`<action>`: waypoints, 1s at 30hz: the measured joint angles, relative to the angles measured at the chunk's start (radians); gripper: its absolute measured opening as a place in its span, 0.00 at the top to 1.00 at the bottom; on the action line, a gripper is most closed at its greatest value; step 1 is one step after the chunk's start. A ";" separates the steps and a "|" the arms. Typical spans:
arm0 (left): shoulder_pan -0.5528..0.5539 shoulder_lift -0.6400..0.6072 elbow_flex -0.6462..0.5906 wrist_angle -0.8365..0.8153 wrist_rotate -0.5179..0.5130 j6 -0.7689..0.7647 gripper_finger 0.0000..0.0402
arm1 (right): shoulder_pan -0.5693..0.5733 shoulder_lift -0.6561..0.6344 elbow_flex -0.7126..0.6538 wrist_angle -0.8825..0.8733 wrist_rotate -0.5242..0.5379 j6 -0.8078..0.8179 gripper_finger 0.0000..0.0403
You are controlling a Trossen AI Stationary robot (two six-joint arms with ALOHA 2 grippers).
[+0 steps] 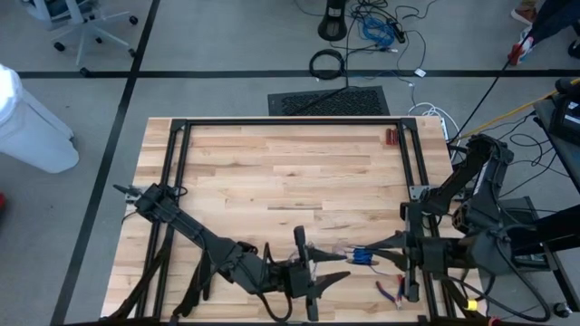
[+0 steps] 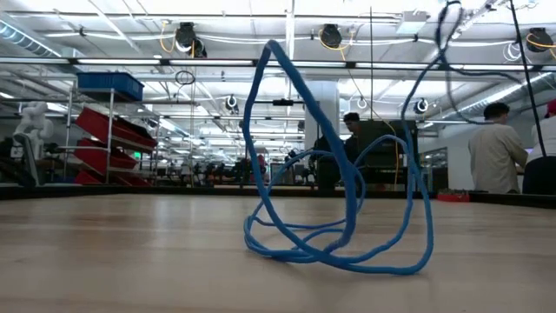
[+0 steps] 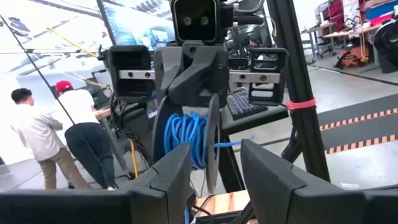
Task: Coil cords
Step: Coil the blue wire onto the black spool
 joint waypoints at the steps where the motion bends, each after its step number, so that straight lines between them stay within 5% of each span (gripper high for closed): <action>1: 0.003 0.000 0.000 0.000 0.000 0.000 0.63 | -0.003 0.000 0.000 0.000 -0.001 0.003 1.00; 12: 0.021 0.000 0.000 -0.022 -0.001 -0.004 0.65 | -0.030 0.011 0.000 0.000 -0.026 0.012 1.00; 20: 0.019 0.000 0.000 -0.027 -0.024 -0.009 0.96 | -0.031 0.011 0.000 0.000 -0.024 0.012 1.00; 30: 0.013 -0.001 0.000 -0.083 -0.028 -0.116 0.99 | -0.008 0.010 0.000 -0.063 -0.002 0.045 0.92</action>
